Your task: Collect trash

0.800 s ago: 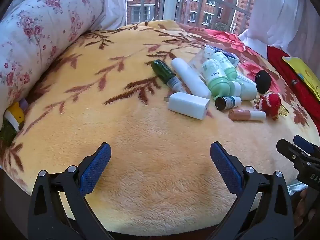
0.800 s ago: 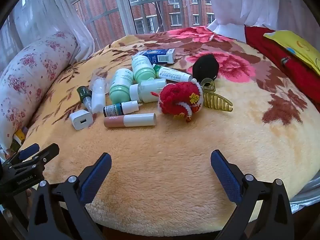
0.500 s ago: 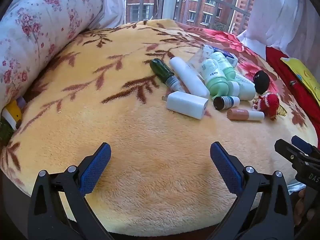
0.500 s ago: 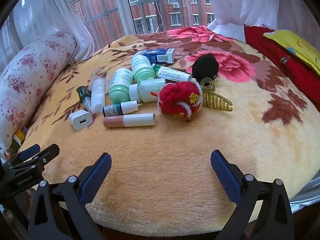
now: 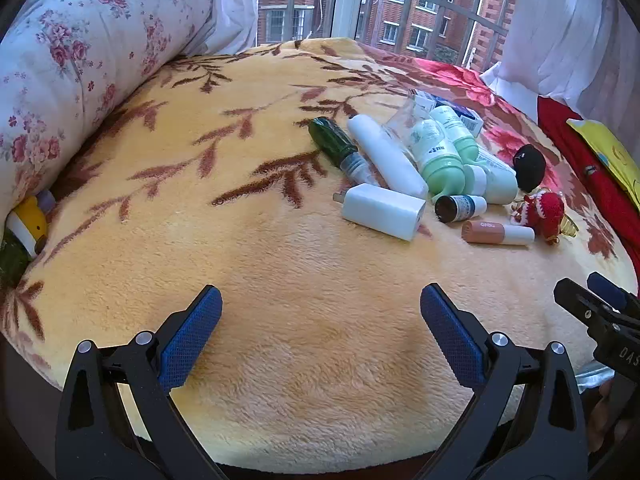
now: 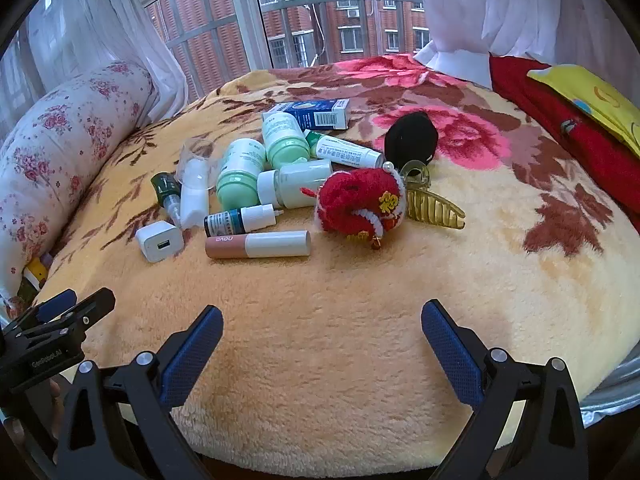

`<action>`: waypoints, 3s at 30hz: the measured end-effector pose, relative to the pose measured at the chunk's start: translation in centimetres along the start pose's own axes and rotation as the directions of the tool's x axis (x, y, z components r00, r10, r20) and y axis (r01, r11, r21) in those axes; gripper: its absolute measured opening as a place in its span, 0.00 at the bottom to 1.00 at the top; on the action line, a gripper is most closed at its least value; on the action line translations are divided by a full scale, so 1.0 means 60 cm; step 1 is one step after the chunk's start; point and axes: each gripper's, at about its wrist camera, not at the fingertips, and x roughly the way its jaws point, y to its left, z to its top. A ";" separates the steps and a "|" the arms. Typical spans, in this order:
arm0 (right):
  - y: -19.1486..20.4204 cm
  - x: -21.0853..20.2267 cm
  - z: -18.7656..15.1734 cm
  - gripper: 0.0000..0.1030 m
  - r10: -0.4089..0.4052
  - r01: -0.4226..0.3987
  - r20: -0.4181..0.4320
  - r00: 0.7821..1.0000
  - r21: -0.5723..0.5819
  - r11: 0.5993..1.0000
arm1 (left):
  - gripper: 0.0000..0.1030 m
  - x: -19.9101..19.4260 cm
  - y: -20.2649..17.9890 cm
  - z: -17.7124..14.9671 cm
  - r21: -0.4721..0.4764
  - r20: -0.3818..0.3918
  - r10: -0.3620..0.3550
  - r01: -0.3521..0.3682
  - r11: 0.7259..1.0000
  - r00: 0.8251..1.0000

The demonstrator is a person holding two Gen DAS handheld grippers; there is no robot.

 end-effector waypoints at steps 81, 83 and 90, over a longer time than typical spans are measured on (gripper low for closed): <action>-0.023 0.122 0.110 0.78 0.015 -0.017 -0.046 0.999 -0.038 0.999 | 0.95 0.035 0.003 0.030 0.034 -0.016 -0.020 0.020 0.999 1.000; -0.026 0.134 0.108 0.68 0.015 -0.017 -0.076 0.997 -0.026 1.000 | 0.95 0.039 0.002 0.031 0.037 -0.016 -0.020 0.021 0.999 1.000; -0.034 0.158 0.107 0.60 0.013 -0.012 -0.118 0.993 0.009 1.000 | 0.95 0.045 0.002 0.033 0.038 -0.017 -0.022 0.023 0.999 1.000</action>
